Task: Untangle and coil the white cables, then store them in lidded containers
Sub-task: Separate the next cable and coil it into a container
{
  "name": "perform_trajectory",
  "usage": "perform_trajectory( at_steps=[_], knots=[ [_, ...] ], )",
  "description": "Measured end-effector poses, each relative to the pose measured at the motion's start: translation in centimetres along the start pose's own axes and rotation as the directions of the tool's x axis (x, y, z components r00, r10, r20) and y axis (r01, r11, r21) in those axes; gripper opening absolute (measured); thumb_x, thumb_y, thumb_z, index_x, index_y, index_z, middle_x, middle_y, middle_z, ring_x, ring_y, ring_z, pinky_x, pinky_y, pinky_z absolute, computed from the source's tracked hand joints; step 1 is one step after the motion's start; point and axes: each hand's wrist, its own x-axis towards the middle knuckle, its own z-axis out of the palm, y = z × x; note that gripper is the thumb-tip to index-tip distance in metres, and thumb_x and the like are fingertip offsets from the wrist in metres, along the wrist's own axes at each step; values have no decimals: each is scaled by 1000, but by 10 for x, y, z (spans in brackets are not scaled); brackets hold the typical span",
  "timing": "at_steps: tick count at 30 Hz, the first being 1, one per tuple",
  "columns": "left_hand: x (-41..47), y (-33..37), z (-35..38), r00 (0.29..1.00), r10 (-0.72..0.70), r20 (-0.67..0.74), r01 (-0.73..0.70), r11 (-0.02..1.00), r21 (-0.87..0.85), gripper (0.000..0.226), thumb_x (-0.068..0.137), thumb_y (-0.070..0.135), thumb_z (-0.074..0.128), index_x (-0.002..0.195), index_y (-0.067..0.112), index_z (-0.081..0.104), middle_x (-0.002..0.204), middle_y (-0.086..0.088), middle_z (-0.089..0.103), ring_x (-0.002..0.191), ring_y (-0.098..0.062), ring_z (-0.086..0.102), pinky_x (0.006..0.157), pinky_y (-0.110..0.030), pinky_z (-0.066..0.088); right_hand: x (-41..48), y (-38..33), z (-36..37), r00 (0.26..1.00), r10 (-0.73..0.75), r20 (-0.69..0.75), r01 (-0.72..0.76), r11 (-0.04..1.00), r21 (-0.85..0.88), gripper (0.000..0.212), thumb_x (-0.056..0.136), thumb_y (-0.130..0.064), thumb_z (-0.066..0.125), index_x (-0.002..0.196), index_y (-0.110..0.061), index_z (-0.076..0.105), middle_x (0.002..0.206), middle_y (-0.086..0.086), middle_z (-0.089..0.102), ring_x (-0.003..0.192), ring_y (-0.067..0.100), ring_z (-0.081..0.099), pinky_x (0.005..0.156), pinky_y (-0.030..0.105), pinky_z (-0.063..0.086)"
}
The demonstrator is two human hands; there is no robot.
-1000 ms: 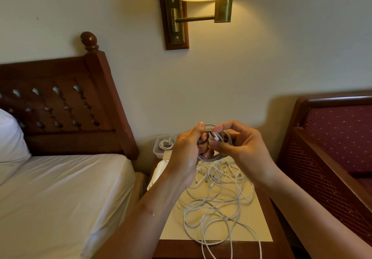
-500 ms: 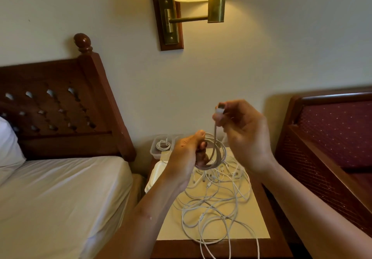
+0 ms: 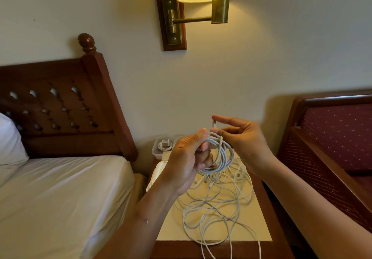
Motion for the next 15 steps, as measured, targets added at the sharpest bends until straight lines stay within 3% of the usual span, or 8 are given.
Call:
perform_trajectory(
  at_steps=[2, 4, 6, 9, 13, 15],
  knots=[
    [-1, -2, 0, 1000, -10, 4, 10, 1000, 16, 45, 104, 31, 48, 62, 15, 52, 51, 1, 24, 50, -16, 24, 51, -23, 32, -3, 2, -1, 998, 57, 14, -58, 997, 41, 53, 73, -26, 81, 125, -22, 73, 93, 18, 79, 87, 34, 77, 87, 44, 61],
    [-2, -3, 0, 1000, -26, 13, 26, 999, 22, 46, 106, 30, 46, 63, 14, 50, 50, 3, 26, 49, -14, 28, 51, -22, 33, -4, 1, -4, 995, 100, 19, -101, 993, 55, 54, 72, -24, 81, 125, -20, 72, 94, 20, 79, 84, 33, 77, 80, 39, 63],
    [-3, -2, 0, 999, -38, 23, 37, 999, 31, 47, 107, 30, 44, 64, 14, 49, 48, 4, 30, 48, -13, 32, 52, -22, 33, -4, -1, -7, 988, 147, 46, -150, 985, 84, 41, 78, -17, 79, 118, -8, 74, 96, 22, 78, 82, 33, 76, 74, 35, 64],
    [-1, -1, 1, 999, -35, 26, 33, 996, 79, 48, 109, 29, 42, 65, 13, 48, 48, 4, 30, 46, -12, 33, 53, -22, 34, -5, -4, -9, 960, 232, 158, -256, 955, 151, 23, 94, -9, 66, 112, 4, 74, 102, 24, 76, 87, 32, 74, 77, 34, 64],
    [1, 1, 1, 999, -39, -10, 40, 995, 96, 50, 109, 27, 44, 61, 16, 52, 52, 4, 25, 51, -15, 23, 50, -20, 33, -8, -12, -15, 880, 282, 383, -355, 925, 135, 52, 103, -39, 50, 116, 7, 73, 116, 29, 71, 105, 41, 67, 102, 50, 51],
    [2, 3, 2, 999, -43, -27, 45, 993, 113, 49, 109, 27, 44, 62, 15, 50, 51, 4, 25, 53, -17, 20, 49, -20, 35, -12, -17, -18, 888, 247, 389, -293, 954, 62, 56, 100, -46, 53, 111, 4, 75, 113, 30, 72, 103, 41, 66, 105, 56, 47]
  ],
)
